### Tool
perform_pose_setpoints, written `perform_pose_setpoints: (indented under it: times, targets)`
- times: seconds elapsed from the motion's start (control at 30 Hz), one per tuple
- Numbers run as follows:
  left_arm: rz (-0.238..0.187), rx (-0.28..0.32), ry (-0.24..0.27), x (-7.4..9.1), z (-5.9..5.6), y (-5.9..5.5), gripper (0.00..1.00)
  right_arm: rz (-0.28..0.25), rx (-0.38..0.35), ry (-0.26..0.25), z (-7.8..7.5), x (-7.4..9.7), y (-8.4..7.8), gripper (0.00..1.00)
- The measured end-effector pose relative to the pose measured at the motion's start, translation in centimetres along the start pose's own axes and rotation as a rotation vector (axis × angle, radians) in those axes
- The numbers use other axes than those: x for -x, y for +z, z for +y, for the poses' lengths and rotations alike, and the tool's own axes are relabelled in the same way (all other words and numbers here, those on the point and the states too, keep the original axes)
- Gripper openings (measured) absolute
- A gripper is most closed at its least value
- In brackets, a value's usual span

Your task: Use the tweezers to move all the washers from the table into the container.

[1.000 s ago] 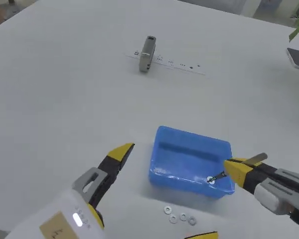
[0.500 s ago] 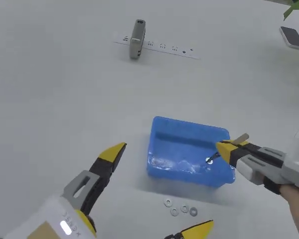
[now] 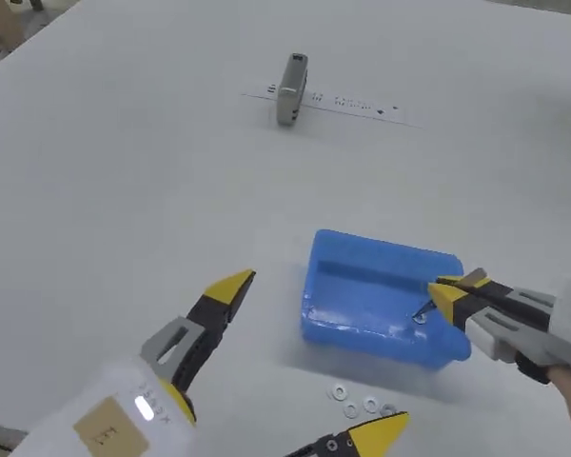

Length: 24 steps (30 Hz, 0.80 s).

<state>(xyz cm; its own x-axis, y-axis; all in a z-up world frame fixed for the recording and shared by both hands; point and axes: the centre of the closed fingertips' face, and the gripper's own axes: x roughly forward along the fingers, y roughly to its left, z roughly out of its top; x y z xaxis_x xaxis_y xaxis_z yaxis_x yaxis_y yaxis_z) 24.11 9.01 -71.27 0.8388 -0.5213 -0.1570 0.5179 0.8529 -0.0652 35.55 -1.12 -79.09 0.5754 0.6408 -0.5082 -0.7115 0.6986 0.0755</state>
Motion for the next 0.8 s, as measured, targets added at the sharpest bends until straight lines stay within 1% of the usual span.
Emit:
perform_pose_setpoints:
  times: [0.1, 0.2, 0.27, 0.33, 0.37, 0.43, 0.47, 0.53, 0.6, 0.67, 0.77, 0.8]
  targets:
    - [0.004, -0.002, 0.014, 0.1, 0.3, -0.1, 0.9, 0.003, 0.008, 0.022, 0.6, 0.6, 0.6, 0.03]
    - [0.002, -0.001, 0.01, 0.2, 0.2, -0.1, 0.9, -0.018, 0.009, 0.06, 2.0, 1.7, 1.9, 0.02]
    - [0.003, -0.004, 0.001, 0.2, 0.0, -0.2, 0.89, -0.026, 0.037, 0.093, 3.6, 3.0, 2.8, 0.02]
    - [0.004, -0.009, -0.001, 0.2, -0.1, -0.2, 0.89, -0.022, 0.041, 0.108, 4.6, 3.7, 3.1, 0.02]
    - [0.005, -0.011, -0.001, 0.2, -0.1, -0.2, 0.89, -0.021, 0.04, 0.126, 5.3, 4.1, 3.0, 0.02]
    - [0.004, -0.004, -0.007, 0.2, -0.1, -0.2, 0.88, -0.016, 0.019, 0.153, 6.4, 4.7, 2.7, 0.02]
    - [0.004, -0.005, -0.006, 0.3, -0.1, -0.2, 0.88, -0.013, 0.018, 0.156, 6.6, 4.8, 2.6, 0.02]
    - [0.003, -0.005, -0.007, 0.3, -0.1, -0.2, 0.88, 0.006, 0.015, 0.174, 7.4, 5.0, 1.7, 0.02]
    - [0.002, -0.006, -0.009, 0.3, -0.2, -0.2, 0.88, 0.045, 0.019, 0.189, 8.0, 5.0, 0.2, 0.02]
    - [0.0, -0.006, -0.011, 0.3, -0.2, -0.1, 0.88, 0.078, 0.028, 0.193, 8.4, 4.9, -0.9, 0.02]
    - [0.002, -0.001, -0.021, 0.3, -0.3, -0.2, 0.87, 0.11, 0.023, 0.203, 8.7, 4.5, -2.5, 0.02]
    - [0.003, -0.003, -0.023, 0.2, -0.4, -0.2, 0.87, 0.115, 0.028, 0.202, 8.7, 4.4, -2.8, 0.02]
